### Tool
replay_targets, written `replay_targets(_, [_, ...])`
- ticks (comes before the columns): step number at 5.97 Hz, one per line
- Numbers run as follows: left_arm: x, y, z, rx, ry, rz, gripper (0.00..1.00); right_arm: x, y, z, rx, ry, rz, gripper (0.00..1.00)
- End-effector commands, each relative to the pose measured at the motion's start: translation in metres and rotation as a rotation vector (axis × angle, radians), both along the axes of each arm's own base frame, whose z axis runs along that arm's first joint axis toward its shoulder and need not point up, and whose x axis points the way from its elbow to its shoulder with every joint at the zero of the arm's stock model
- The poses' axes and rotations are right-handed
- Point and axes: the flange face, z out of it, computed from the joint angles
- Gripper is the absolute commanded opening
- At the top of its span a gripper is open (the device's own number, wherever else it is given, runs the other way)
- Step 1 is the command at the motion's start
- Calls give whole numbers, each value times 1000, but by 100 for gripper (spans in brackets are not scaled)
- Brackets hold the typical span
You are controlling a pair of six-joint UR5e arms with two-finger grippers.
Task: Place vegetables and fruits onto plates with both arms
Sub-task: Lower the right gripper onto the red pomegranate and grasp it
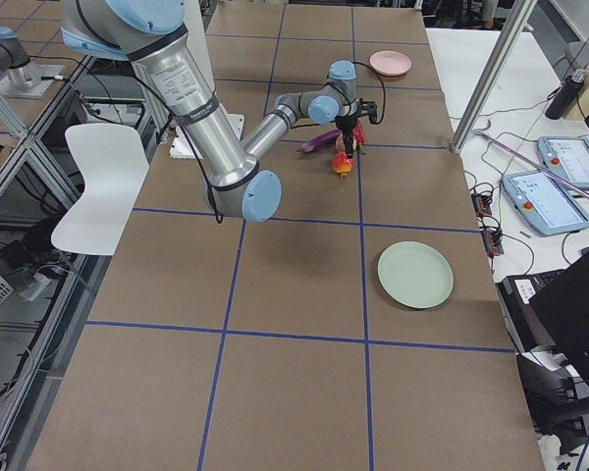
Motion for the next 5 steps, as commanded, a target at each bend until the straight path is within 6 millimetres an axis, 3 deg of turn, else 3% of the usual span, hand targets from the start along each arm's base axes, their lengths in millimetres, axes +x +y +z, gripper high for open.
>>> replay_targets(1, [0,0,1,-1,0,0,100,-20,8,9,23,41,5,100])
replay_targets(5, [0,-1,-1,4,1,0,100,-44,14,33,27,103,0,99])
